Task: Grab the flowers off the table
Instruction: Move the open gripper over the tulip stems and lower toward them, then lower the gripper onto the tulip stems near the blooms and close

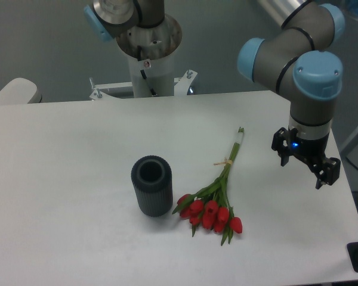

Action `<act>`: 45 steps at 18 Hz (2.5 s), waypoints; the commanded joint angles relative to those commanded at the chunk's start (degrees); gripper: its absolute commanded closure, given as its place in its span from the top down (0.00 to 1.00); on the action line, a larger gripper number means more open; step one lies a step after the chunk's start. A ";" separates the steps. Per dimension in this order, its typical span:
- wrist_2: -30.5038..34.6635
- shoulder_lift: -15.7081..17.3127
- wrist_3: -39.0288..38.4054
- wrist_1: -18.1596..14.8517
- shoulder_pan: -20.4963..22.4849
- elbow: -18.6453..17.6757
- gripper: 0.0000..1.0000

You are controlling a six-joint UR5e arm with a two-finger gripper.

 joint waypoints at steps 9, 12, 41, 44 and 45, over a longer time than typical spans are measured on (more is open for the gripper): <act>-1.40 -2.11 -16.18 -0.70 -0.36 -3.95 1.00; -4.65 -2.11 -18.56 -0.44 -0.27 -6.32 1.00; -4.92 0.35 -19.44 15.03 -6.25 -25.75 1.00; -5.01 -0.09 -19.53 15.64 -6.25 -25.75 1.00; -4.92 -0.09 -19.53 15.64 -6.25 -25.75 1.00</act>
